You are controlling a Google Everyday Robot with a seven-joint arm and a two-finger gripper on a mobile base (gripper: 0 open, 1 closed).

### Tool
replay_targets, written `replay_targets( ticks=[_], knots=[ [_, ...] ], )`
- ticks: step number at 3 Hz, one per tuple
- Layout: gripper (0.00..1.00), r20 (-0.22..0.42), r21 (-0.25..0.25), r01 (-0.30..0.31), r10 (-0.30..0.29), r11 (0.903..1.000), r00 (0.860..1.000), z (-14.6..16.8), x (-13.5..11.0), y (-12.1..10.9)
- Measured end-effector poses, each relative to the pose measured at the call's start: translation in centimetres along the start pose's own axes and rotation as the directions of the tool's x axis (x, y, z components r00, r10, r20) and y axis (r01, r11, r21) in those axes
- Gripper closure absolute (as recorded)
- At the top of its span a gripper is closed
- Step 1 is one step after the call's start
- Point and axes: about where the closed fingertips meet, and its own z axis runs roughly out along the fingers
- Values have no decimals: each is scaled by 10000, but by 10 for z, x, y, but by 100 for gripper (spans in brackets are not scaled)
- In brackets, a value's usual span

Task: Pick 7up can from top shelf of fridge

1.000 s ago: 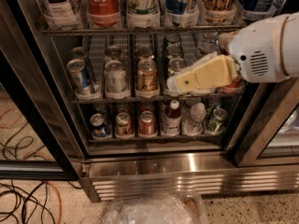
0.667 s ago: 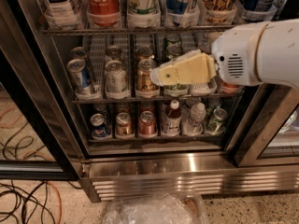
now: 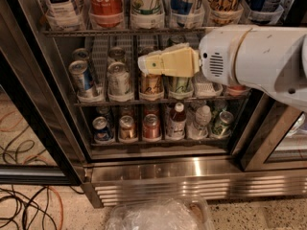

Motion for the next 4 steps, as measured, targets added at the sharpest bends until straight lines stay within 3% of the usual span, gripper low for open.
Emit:
replay_targets(
  ticks=[1,2,4],
  knots=[
    [0,0,53,19,-19,10000,10000,2,2,3],
    [0,112,438,287,-292,9986,9995,15,15,13],
    [0,788,1573,1399,-1537,9776,9850,71,22,38]
  ],
)
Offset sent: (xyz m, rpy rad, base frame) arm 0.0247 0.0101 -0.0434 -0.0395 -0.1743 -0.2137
